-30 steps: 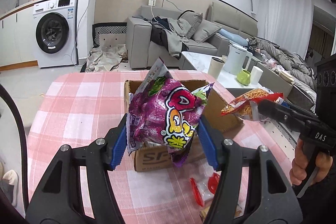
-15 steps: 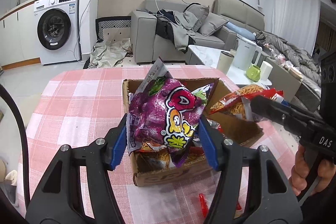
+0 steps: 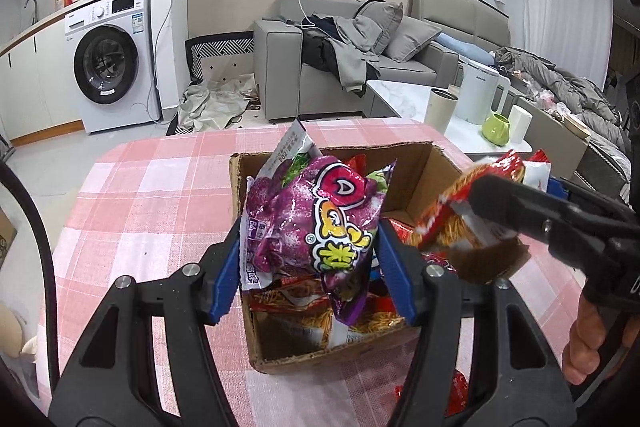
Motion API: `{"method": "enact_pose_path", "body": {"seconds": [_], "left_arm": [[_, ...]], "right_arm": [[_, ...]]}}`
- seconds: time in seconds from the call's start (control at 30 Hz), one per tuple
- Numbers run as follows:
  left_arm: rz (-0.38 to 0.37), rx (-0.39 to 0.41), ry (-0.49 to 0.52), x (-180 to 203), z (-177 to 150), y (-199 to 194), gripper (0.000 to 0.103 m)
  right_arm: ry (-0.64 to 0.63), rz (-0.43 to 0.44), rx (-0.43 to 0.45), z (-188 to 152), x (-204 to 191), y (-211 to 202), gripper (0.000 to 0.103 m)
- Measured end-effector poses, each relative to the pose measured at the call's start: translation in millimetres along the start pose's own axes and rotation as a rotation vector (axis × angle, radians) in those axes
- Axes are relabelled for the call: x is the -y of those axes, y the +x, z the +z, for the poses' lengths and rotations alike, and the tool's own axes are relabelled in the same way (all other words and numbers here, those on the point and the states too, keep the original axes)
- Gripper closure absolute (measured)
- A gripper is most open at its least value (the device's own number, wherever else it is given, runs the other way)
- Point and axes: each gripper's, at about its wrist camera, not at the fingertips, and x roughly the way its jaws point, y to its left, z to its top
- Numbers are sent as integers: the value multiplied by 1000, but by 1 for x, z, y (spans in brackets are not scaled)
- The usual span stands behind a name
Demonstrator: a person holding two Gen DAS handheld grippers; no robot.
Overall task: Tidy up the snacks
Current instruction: 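Open both grippers to drop the bags into the box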
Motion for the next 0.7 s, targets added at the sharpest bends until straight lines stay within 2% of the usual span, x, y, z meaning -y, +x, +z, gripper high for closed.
{"method": "enact_pose_path", "body": {"seconds": [0.33,0.4,0.43,0.53,0.57,0.67,0.7], "left_arm": [[5,-36,14,1,-3,20,43],[20,-38,25,4,-3,20,41],[27,-39,31,6,-4,19,40],[21,-33,52,11,-5,13,26],[19,-23,60,13,-5,10,18],[8,5,82,17,-9,-3,15],[3,7,82,17,-12,-7,8]], "right_arm": [[21,-4,-59,-5,6,17,35],[23,-8,-62,-5,6,17,33],[19,-11,-56,-5,7,15,29],[-2,-21,-11,-3,4,4,11],[-2,-24,-2,-2,5,0,7],[-6,-53,7,0,8,-12,1],[-17,-56,4,-1,7,-15,1]]}}
